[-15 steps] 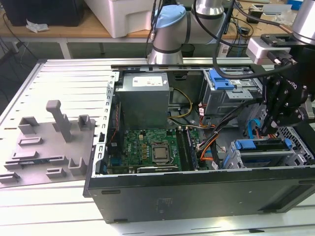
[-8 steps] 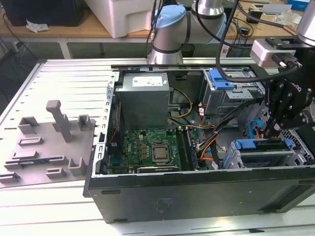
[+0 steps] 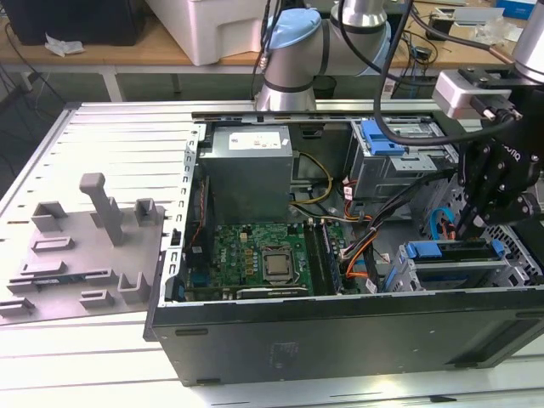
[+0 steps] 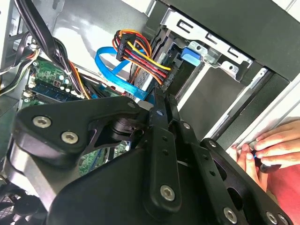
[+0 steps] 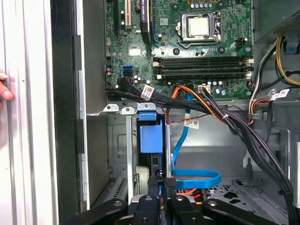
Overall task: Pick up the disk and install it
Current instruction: 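Insert the second disk wire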
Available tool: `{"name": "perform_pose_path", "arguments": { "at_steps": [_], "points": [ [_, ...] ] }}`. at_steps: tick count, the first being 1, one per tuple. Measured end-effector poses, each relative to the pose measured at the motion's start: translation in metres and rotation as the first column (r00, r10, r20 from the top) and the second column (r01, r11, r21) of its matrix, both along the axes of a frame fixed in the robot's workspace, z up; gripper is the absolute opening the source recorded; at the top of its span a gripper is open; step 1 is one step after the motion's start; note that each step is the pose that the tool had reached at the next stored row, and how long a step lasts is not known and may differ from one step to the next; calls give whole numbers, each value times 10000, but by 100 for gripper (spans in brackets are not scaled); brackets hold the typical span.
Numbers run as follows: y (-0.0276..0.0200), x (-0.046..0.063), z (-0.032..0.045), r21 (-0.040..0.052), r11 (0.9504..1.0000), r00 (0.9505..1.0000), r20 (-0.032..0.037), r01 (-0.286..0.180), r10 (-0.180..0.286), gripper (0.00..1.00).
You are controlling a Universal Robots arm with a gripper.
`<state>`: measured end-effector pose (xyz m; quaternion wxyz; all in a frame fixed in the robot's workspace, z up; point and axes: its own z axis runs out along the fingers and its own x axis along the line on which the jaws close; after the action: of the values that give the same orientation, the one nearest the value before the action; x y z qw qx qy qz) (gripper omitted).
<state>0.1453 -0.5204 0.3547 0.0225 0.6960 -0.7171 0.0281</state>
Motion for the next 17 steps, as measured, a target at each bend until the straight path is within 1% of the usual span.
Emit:
{"name": "perform_pose_path", "arguments": {
  "at_steps": [17],
  "points": [
    [-5, 0, -62, -1, 10000, 10000, 0, 0, 0, 16]
  ]
}}
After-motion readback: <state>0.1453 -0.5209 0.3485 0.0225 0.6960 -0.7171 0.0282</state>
